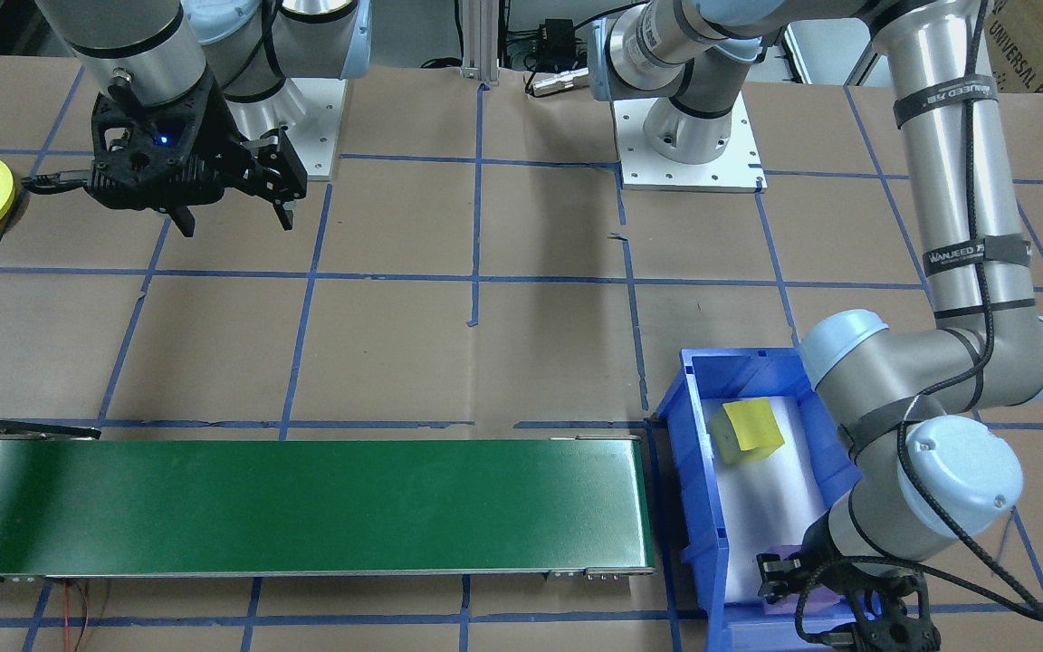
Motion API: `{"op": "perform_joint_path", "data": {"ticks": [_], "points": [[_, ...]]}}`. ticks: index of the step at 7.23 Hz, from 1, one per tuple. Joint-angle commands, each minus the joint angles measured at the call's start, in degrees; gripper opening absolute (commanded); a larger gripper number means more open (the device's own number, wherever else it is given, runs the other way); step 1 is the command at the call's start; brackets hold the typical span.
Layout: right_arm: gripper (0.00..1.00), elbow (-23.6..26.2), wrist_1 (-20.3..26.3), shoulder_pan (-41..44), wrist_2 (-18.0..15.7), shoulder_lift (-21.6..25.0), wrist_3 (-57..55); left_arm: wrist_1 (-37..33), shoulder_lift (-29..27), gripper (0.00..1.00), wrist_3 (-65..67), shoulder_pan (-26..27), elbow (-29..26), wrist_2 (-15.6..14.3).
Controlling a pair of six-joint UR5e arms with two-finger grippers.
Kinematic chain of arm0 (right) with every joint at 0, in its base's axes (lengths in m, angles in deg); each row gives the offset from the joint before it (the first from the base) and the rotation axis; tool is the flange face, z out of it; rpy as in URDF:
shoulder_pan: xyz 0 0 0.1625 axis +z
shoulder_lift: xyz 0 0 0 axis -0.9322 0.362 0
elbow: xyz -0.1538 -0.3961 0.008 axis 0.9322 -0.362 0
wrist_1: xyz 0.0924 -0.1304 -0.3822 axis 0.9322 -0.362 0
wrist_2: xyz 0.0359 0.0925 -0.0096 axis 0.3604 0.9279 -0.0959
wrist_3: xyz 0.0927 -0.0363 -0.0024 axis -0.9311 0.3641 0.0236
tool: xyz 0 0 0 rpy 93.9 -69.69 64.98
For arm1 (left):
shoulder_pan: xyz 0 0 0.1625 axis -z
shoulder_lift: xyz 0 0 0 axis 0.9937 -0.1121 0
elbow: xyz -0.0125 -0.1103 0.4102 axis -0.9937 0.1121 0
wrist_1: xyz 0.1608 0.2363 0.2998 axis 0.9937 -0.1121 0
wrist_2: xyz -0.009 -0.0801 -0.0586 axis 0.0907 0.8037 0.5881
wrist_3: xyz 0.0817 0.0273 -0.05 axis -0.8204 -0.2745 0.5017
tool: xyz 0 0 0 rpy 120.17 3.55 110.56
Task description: Move block left to right into plate
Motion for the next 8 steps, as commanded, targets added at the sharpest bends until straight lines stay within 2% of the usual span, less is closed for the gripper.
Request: {"op": "perform_joint_path", "data": {"ticks": [1, 2, 4, 6, 8], "points": [[1.00, 0.00, 0.00, 0.00, 0.02, 0.02, 0.00, -11.47, 8.56, 0.33, 0.39, 0.49, 0.36, 0.09], [1.00, 0.00, 0.00, 0.00, 0.02, 0.02, 0.00, -15.53, 11.30, 0.33, 1.52, 1.62, 0.44, 0.36], [1.00, 0.00, 0.00, 0.00, -0.06, 0.02, 0.00, -14.70, 10.72, 0.33, 9.30, 8.72, 0.62, 0.18], [1.00, 0.00, -0.09, 0.00, 0.02, 0.02, 0.00, -9.17, 6.17, 0.33, 9.97, 14.97, 0.62, 0.62], [1.00, 0.00, -0.09, 0.00, 0.02, 0.02, 0.00, -4.95, 1.59, 0.33, 9.80, 16.05, 0.71, 0.71]]}}
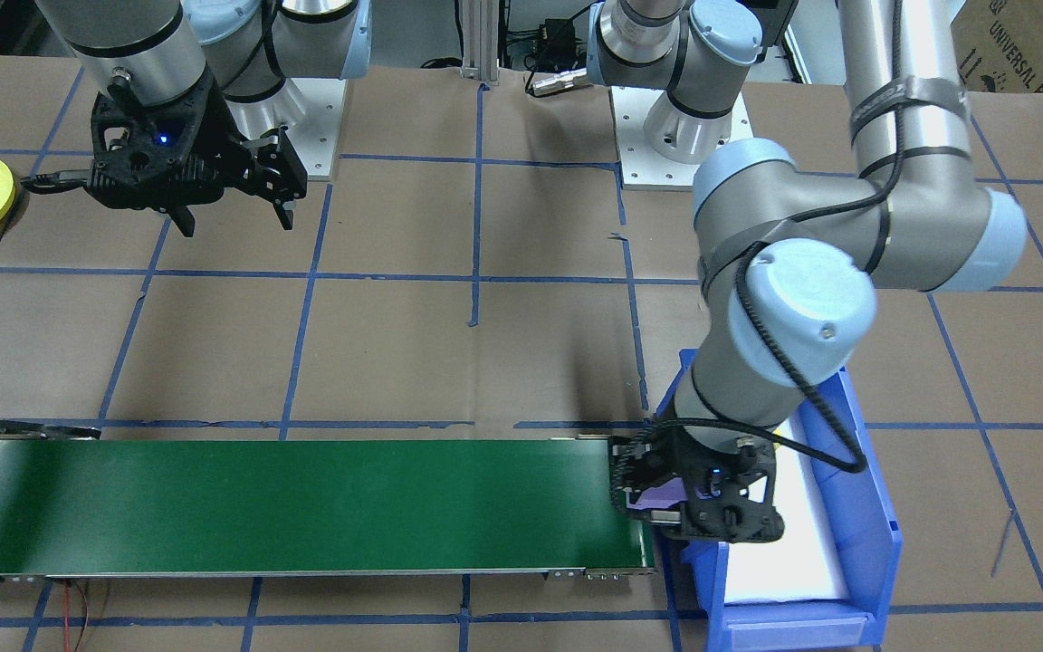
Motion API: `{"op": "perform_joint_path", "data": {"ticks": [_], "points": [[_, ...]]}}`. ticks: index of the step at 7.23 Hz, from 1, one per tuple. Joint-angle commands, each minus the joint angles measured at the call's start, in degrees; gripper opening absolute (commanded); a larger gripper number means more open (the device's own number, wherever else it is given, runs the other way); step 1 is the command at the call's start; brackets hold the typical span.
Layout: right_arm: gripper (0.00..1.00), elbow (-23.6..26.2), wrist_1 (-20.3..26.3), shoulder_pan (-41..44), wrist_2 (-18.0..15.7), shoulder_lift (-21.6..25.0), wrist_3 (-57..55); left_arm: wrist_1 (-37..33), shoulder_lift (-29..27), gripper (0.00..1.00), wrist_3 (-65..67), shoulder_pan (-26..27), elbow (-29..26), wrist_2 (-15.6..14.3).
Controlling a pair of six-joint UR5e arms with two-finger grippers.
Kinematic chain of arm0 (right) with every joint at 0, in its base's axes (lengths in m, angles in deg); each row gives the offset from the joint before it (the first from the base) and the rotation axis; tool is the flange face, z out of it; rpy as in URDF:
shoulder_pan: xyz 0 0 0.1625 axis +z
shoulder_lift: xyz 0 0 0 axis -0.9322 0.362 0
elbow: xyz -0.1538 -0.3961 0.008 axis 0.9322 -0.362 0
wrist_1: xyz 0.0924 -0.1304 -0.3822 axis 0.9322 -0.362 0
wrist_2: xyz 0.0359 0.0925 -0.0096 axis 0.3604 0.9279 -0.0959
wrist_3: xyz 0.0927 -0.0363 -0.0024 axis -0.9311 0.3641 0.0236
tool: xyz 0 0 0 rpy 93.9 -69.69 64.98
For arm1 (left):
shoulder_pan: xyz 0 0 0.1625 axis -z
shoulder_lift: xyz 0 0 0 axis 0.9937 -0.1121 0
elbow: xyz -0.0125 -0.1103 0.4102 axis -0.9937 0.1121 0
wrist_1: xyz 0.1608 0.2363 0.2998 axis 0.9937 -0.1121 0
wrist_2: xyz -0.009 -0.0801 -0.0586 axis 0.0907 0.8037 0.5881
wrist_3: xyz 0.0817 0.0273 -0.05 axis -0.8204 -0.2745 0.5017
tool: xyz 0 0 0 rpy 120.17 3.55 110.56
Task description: Move block left to right into plate
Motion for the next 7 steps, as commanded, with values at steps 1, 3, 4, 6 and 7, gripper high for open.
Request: {"op": "perform_joint_path", "data": {"ticks": [1, 3, 4, 6, 7], "points": [[1.00, 0.00, 0.00, 0.00, 0.00, -0.09, 0.00, 2.72, -3.24, 0.34, -0.06, 1.01, 0.68, 0.05], [1.00, 0.00, 0.08, 0.00, -0.09, 0.00, 0.00, 2.82, -2.63, 0.51, 2.21, 1.53, 4.10, 0.14], [1.00, 0.00, 0.08, 0.00, -0.09, 0.00, 0.00, 2.73, -2.19, 0.54, 2.66, 1.97, 4.28, 0.14], [1.00, 0.00, 0.08, 0.00, -0.08, 0.00, 0.00, 2.55, -0.70, 1.00, 2.06, 2.07, 4.46, 0.14], [1.00, 0.00, 0.08, 0.00, 0.00, 0.00, 0.00, 2.64, -0.17, 1.00, 2.22, 2.07, 4.03, 0.14]]}}
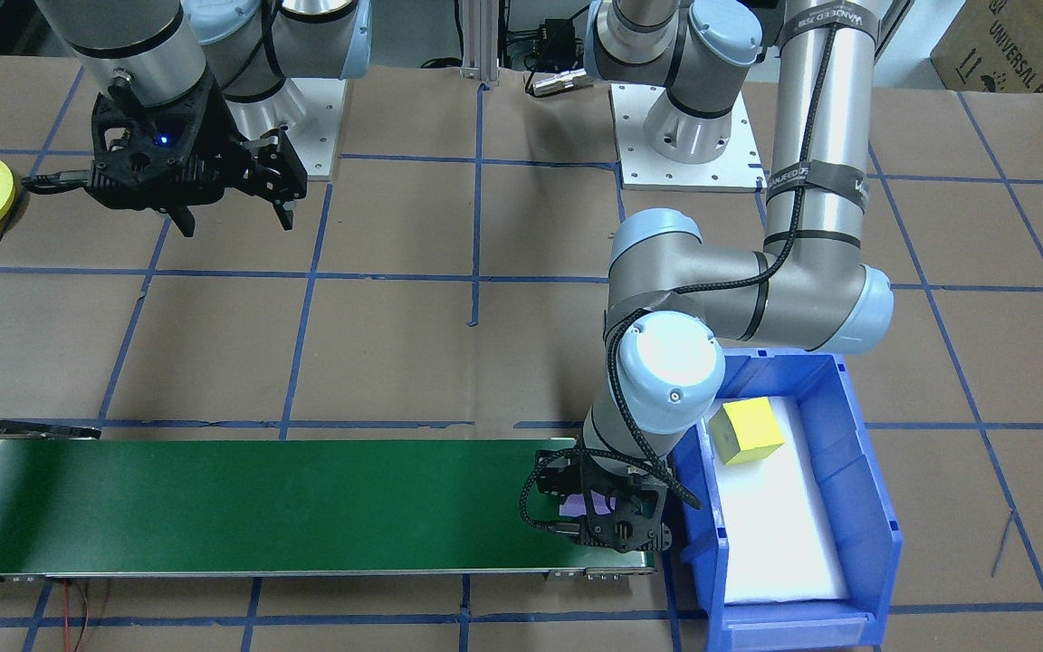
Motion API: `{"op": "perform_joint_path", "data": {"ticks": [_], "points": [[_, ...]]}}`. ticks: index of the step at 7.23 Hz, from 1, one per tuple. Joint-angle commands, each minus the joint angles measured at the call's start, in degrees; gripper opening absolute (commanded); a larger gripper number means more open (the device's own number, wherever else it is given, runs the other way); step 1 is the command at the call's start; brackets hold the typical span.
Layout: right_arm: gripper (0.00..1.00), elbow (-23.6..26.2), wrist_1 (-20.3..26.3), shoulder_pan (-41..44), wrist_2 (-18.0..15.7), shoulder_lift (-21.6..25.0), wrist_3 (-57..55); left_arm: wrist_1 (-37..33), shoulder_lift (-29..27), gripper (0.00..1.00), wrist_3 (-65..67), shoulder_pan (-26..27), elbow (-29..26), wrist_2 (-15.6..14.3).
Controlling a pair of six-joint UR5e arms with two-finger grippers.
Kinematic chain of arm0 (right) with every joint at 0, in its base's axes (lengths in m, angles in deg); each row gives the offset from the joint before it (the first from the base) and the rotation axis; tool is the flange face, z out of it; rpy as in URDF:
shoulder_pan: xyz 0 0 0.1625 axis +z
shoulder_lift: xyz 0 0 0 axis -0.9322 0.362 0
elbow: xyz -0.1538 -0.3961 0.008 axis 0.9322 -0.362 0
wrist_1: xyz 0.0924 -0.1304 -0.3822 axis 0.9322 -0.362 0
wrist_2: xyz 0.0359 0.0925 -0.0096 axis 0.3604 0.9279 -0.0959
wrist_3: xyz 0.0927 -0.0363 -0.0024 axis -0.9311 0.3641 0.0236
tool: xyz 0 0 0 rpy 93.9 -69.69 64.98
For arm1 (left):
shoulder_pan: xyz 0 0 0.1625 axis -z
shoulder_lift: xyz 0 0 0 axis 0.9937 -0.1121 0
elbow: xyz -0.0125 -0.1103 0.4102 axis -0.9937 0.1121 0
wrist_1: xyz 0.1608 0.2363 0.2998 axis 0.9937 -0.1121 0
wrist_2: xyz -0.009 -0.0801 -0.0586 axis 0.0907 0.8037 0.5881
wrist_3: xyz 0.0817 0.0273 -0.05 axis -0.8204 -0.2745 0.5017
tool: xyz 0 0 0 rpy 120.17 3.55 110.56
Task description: Move block left to right into plate
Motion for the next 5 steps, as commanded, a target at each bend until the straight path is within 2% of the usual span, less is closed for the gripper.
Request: {"op": "perform_joint_path", "data": {"ticks": [1, 2, 3, 4, 5], "points": [[1.00, 0.00, 0.00, 0.00, 0.05, -0.06, 0.00, 0.11, 2.64, 1.00, 0.63, 0.04, -0.50, 0.16], [1.00, 0.00, 0.00, 0.00, -0.04, 0.02, 0.00, -0.50, 6.32, 1.00, 0.38, 0.04, -0.59, 2.59], [1.00, 0.00, 0.00, 0.00, -0.04, 0.03, 0.00, -0.77, 9.05, 1.00, 0.03, -0.39, -0.59, 3.31], [1.00, 0.00, 0.00, 0.00, -0.04, 0.03, 0.00, -1.03, 10.82, 1.00, -0.23, -1.61, 0.80, 2.63], [1.00, 0.00, 0.00, 0.00, -0.04, -0.06, 0.00, -1.55, 12.32, 1.00, -0.24, -5.98, 1.43, 2.18]]}}
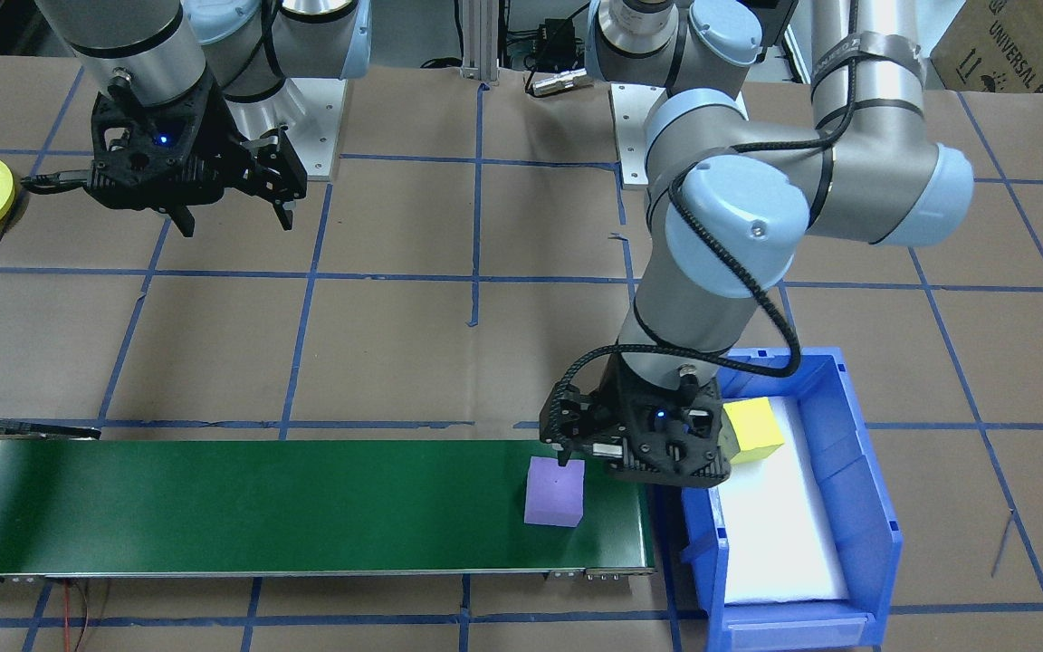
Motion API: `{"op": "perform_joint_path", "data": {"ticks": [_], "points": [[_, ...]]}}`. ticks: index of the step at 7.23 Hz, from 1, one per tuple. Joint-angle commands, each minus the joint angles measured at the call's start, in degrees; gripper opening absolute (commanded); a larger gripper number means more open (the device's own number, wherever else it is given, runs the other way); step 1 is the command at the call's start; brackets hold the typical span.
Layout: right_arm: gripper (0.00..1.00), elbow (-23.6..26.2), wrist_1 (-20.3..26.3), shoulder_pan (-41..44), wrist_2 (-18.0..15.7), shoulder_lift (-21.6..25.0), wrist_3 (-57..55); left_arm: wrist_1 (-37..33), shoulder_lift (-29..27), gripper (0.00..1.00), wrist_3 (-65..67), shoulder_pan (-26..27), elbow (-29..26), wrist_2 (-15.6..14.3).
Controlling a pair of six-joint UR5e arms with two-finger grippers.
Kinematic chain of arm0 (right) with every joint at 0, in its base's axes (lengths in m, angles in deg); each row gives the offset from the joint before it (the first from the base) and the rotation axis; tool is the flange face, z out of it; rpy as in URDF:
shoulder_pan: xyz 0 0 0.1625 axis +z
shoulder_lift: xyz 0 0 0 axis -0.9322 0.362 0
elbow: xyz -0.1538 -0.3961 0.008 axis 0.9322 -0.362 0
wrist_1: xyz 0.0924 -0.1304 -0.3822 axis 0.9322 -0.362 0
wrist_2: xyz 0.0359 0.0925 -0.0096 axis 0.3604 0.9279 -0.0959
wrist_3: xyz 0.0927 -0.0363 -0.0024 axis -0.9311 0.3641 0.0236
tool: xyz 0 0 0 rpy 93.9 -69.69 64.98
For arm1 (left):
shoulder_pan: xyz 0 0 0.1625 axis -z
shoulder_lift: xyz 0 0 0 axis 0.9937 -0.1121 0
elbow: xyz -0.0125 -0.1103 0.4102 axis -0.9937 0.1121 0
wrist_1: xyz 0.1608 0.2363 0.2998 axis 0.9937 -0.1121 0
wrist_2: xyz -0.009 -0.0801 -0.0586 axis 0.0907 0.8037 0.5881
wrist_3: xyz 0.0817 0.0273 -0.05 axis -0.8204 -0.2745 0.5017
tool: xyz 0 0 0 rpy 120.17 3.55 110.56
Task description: Move block left to right into plate
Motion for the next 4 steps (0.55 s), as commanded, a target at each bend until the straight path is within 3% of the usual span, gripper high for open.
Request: {"op": "perform_joint_path", "data": {"ticks": [1, 2, 4], "points": [[1.00, 0.00, 0.00, 0.00, 0.00, 0.02, 0.08, -3.68, 3.95, 1.00, -1.96, -9.57, 2.41, -0.47], [1.00, 0.00, 0.00, 0.00, 0.00, 0.02, 0.00, -5.45, 3.88, 1.00, -5.37, -14.33, 3.38, -0.38], [1.00, 0.00, 0.00, 0.00, 0.00, 0.02, 0.00, -9.93, 2.30, 1.00, -5.23, -15.78, 8.19, -2.04]]}}
